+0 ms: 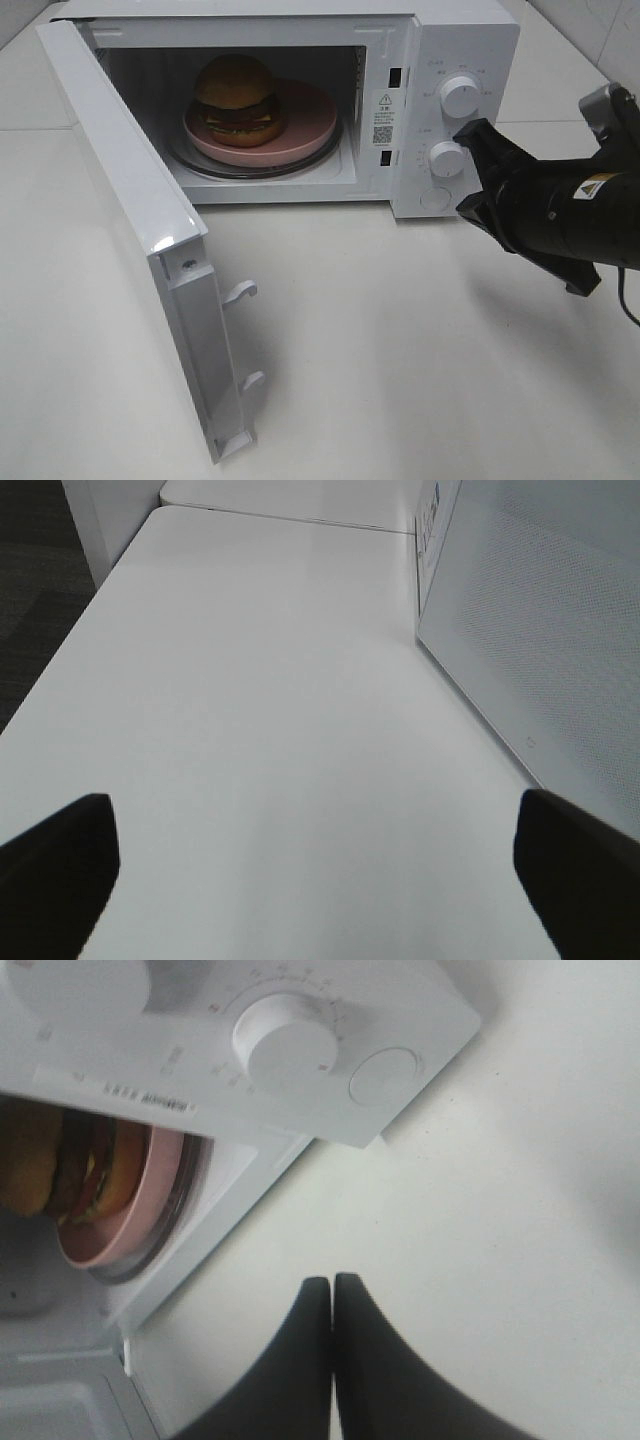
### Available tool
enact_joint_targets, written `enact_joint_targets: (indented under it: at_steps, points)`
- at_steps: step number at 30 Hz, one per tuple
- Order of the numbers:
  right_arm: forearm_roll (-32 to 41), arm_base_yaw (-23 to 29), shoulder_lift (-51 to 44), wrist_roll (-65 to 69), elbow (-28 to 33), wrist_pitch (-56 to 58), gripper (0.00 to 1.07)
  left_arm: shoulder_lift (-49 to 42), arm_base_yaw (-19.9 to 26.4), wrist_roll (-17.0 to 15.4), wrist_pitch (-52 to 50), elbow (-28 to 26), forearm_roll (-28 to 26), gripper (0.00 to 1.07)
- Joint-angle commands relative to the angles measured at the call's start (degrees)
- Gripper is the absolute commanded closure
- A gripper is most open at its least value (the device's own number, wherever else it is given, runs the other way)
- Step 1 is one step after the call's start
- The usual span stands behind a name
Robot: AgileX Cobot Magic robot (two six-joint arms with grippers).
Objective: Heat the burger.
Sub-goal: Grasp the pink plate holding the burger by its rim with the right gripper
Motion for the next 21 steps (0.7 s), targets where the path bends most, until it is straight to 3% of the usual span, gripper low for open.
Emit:
enact_joint_targets:
  at_steps: [1, 6, 8, 9, 10, 11, 13, 21]
  points:
    - [-1.8, -0.2, -3.2, -7.3, -0.1, 5.0, 1.07, -0.7, 0.1, 0.1, -0.1, 0.1, 0.0, 0.07]
    - [-11.3, -0.2, -7.7, -11.5, -2.3, 17.3, 1.07, -0.7, 0.1, 0.1, -0.1, 0.1, 0.0, 0.07]
    - [-20.4, -0.2, -10.0, -11.2, -5.4, 27.4, 1.07, -0.7, 0.1, 0.1, -0.1, 0.1, 0.0, 0.07]
    - [-20.4, -0.2, -10.0, -11.2, -5.4, 27.4, 1.07, -0.7, 0.1, 0.1, -0.1, 0.1, 0.0, 0.07]
    - [-26.5, -0.2, -11.5, -10.7, -7.7, 35.6, 1.06, -0.7, 0.1, 0.1, -0.1, 0.1, 0.0, 0.07]
    - [-26.5, -0.2, -11.5, -10.7, -7.7, 35.6, 1.06, -0.7, 0.1, 0.1, -0.1, 0.1, 0.0, 0.07]
    - [-32.7, -0.2, -13.6, -10.8, -11.4, 47.0, 1.05, -0.7, 0.1, 0.1, -0.1, 0.1, 0.0, 0.07]
    - [-37.3, -0.2, -20.3, -16.7, -18.3, 67.6, 1.02, -0.7, 0.1, 0.1, -0.1, 0.1, 0.0, 0.07]
